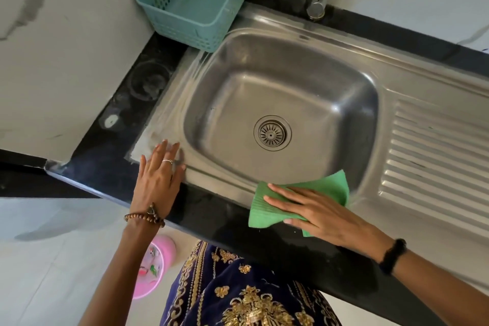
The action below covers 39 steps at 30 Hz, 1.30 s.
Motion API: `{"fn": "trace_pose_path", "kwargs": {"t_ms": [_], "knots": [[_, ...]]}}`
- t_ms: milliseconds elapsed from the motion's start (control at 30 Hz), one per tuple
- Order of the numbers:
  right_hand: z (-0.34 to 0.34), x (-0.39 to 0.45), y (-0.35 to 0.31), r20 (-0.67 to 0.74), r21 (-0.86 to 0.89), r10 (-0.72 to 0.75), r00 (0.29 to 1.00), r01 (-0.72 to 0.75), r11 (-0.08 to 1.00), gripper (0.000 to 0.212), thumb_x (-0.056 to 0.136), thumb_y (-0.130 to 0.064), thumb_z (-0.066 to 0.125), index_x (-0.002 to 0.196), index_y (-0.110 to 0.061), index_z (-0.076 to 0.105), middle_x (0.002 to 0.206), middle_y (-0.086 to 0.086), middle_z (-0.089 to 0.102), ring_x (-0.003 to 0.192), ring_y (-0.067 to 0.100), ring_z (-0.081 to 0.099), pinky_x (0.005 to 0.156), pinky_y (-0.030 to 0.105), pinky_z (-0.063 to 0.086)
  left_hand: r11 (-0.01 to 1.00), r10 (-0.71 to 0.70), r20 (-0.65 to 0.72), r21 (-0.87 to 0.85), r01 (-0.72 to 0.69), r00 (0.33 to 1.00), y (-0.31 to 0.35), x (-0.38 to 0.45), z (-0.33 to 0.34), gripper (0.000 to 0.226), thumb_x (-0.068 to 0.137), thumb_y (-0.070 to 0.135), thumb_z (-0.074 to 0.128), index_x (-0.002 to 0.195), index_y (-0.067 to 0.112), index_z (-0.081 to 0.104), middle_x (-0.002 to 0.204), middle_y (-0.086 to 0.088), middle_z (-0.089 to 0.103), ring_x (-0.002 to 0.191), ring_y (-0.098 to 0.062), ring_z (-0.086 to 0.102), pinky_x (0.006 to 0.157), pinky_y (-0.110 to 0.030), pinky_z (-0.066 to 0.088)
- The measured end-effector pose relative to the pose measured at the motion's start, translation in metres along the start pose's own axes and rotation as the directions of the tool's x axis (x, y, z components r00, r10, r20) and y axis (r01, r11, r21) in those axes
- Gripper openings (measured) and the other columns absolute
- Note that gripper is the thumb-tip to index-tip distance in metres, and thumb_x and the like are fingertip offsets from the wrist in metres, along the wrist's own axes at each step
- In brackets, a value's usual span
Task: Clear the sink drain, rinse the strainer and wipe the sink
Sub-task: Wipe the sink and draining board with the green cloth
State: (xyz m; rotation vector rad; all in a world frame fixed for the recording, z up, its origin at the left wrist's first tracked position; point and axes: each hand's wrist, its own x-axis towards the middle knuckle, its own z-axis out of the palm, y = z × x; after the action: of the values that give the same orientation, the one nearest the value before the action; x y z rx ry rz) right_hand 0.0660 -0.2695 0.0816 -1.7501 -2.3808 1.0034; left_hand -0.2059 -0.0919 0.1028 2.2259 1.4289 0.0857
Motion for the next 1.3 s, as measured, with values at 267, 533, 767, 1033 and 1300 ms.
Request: {"fn": "trace_pose_path", "kwargs": {"t_ms": [267, 533, 767, 1033, 1300], "knots": [[-0.008, 0.105, -0.05, -0.076, 0.068, -0.048, 0.996, 0.053, 0.996, 0.053, 0.092, -0.057, 0.012, 0.142, -0.049, -0.007, 0.154, -0.02, -0.009, 0.142, 0.017, 0.023, 0.108, 0.039, 0.035, 0.993, -0.035, -0.083, -0.115, 0.026, 0.996, -0.029, 0.01, -0.018, 0.045, 0.097, 0.026, 0.033, 0.141, 0.016, 0.033, 0.144, -0.011, 0.039, 0.132, -0.028, 0.037, 0.108, -0.043, 0.033], [-0.013, 0.174, -0.086, -0.078, -0.014, 0.051, 0.996, -0.053, 0.999, 0.054, 0.098, -0.049, 0.024, 0.148, -0.038, 0.006, 0.153, -0.014, -0.015, 0.144, 0.031, 0.015, 0.118, 0.044, 0.013, 0.887, -0.102, -0.171, -0.462, 0.012, 0.98, -0.061, 0.039, -0.048, 0.046, 0.088, 0.053, 0.027, 0.132, 0.043, 0.036, 0.108, -0.001, 0.063, 0.095, -0.023, 0.067, 0.088, -0.045, 0.051], [-0.012, 0.225, -0.121, -0.161, 0.005, 0.253, 0.954, -0.255, 0.967, 0.055, 0.098, -0.05, 0.022, 0.149, -0.037, 0.006, 0.159, -0.006, -0.007, 0.143, 0.043, 0.004, 0.113, 0.062, 0.007, 0.958, 0.043, -0.121, -0.278, -0.075, 0.992, -0.067, 0.054, -0.06, 0.048, 0.089, 0.056, 0.024, 0.131, 0.038, 0.041, 0.116, 0.002, 0.064, 0.101, -0.015, 0.063, 0.082, -0.031, 0.053], [-0.013, 0.28, -0.136, -0.276, 0.253, 0.513, 0.813, -0.453, 0.855, 0.072, 0.095, -0.038, 0.03, 0.141, -0.033, -0.025, 0.147, -0.001, -0.036, 0.141, 0.042, -0.019, 0.111, 0.062, -0.001, 0.932, 0.362, -0.196, 0.077, -0.354, 0.911, -0.055, 0.068, -0.055, 0.039, 0.094, 0.027, 0.036, 0.112, 0.006, 0.064, 0.108, -0.009, 0.069, 0.094, -0.024, 0.067, 0.078, -0.031, 0.055], [-0.062, 0.326, -0.09, -0.348, 0.604, 0.659, 0.667, -0.379, 0.702, 0.062, 0.1, -0.043, 0.027, 0.147, -0.033, -0.012, 0.156, -0.002, -0.023, 0.143, 0.032, -0.018, 0.113, 0.057, -0.002, 0.943, 0.319, -0.007, -0.094, -0.318, 0.948, -0.05, 0.106, -0.056, 0.052, 0.093, 0.039, 0.032, 0.138, 0.013, 0.037, 0.146, -0.006, 0.038, 0.135, -0.016, 0.036, 0.11, -0.023, 0.027]]}}
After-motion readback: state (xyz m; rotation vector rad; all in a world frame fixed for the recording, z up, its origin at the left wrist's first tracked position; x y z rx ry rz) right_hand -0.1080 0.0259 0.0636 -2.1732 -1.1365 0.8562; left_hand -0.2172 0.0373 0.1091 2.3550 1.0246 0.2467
